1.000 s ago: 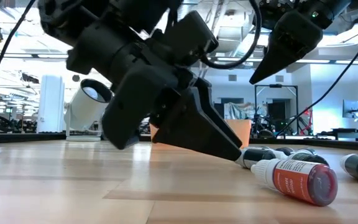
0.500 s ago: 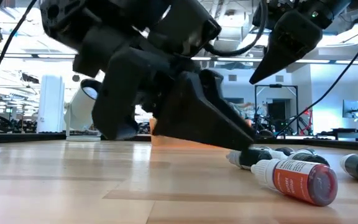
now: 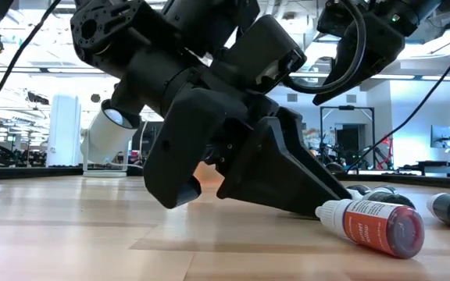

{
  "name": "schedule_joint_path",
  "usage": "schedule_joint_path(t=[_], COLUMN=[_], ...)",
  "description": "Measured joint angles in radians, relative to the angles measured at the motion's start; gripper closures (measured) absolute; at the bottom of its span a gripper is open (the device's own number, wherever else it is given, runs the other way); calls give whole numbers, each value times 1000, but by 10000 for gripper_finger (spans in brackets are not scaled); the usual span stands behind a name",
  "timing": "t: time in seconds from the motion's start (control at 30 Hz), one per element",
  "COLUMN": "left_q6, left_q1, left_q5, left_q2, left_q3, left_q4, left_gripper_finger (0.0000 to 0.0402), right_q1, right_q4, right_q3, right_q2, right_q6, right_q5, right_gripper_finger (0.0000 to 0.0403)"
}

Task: Pick & Place food coloring
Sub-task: Put the dark green small food coloring bottle into the orange bin

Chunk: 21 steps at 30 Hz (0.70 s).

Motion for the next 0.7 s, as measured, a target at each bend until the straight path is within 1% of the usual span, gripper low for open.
schedule_joint_path(t=[0.17, 0.3, 0.43, 0.7], left_q6=[-8, -32, -60, -84], left_q1=[0, 0, 6, 9], left_q5=[-12, -39, -40, -70], left_q2=[0, -2, -14, -34], left_q3=[1, 3, 3, 2], left_q4=[-32, -71, -105, -198], left_gripper_finger=[237, 237, 237, 239], right_q1=[0, 0, 0, 0], right_q4=[0, 0, 0, -12], right_q3=[0, 0, 0, -1], right_q2=[0, 0, 0, 0], right_q6=[0, 0, 0, 7], right_q5=[0, 0, -1, -2], right_gripper_finger=[226, 226, 226, 226])
